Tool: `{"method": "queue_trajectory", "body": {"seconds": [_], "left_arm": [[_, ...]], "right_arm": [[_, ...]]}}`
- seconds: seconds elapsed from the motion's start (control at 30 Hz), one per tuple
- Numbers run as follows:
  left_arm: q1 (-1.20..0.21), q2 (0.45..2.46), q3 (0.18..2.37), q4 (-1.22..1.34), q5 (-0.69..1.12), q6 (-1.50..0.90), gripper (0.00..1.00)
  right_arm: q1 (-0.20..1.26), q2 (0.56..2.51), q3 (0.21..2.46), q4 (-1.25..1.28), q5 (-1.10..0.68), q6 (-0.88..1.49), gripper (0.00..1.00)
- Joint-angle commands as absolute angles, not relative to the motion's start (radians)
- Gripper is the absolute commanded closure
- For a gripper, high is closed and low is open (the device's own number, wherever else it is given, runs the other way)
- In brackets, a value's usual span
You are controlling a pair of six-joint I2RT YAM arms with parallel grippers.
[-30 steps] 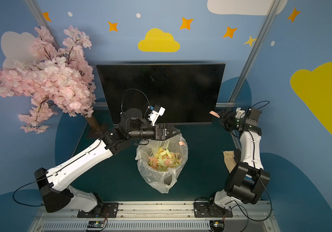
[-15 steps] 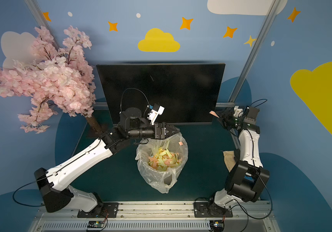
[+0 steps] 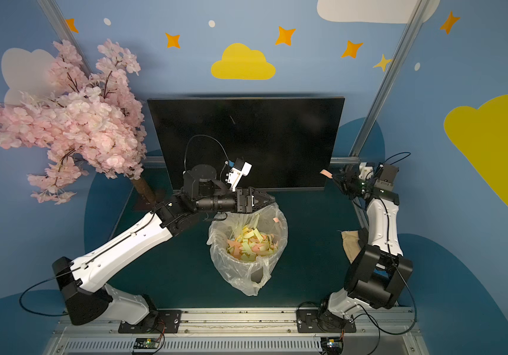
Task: Remove the sticky note from the monitor
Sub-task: Tear off the sticky note from the monitor, then place the sticky note in the trash bin.
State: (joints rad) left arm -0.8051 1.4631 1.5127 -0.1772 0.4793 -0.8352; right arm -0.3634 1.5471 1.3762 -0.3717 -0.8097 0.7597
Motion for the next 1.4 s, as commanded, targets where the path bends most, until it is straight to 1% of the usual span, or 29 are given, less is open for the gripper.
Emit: {"method": "queue_trajectory", "body": {"seconds": [0.0, 0.07, 0.37, 0.6, 0.7, 0.8, 0.87, 1.0, 1.17, 1.37], "left_arm": [[-0.801, 1.465, 1.528, -0.159, 0.494, -0.830, 0.00], [-0.802, 1.464, 1.528, -0.160, 0.493, -0.831, 0.00], [-0.801, 1.452, 1.522, -0.163, 0.489, -0.825, 0.00], [-0.798, 1.412, 1.491, -0.181, 0.469, -0.814, 0.00], [-0.792, 1.381, 1.465, -0.203, 0.451, -0.810, 0.00], [-0.772, 1.337, 1.423, -0.218, 0.436, -0.816, 0.00], [-0.756, 1.303, 1.395, -0.239, 0.421, -0.818, 0.00], [-0.698, 1.217, 1.333, -0.297, 0.370, -0.816, 0.00], [-0.616, 1.137, 1.295, -0.387, 0.322, -0.800, 0.00], [-0.521, 1.089, 1.288, -0.455, 0.315, -0.788, 0.00]], "right_arm": [[-0.374, 1.527, 1.399, -0.381, -0.828, 0.746, 0.92], [-0.376, 1.522, 1.398, -0.383, -0.830, 0.745, 1.00], [-0.379, 1.456, 1.371, -0.438, -0.820, 0.732, 1.00], [-0.356, 1.287, 1.294, -0.537, -0.801, 0.718, 1.00], [-0.309, 1.212, 1.274, -0.590, -0.782, 0.713, 1.00], [-0.211, 1.140, 1.293, -0.659, -0.727, 0.673, 1.00], [-0.134, 1.102, 1.322, -0.711, -0.654, 0.647, 1.00], [0.061, 1.070, 1.399, -0.794, -0.540, 0.630, 1.00], [0.355, 1.103, 1.503, -0.893, -0.352, 0.583, 1.00], [0.693, 1.201, 1.620, -1.008, -0.116, 0.512, 1.00]]}}
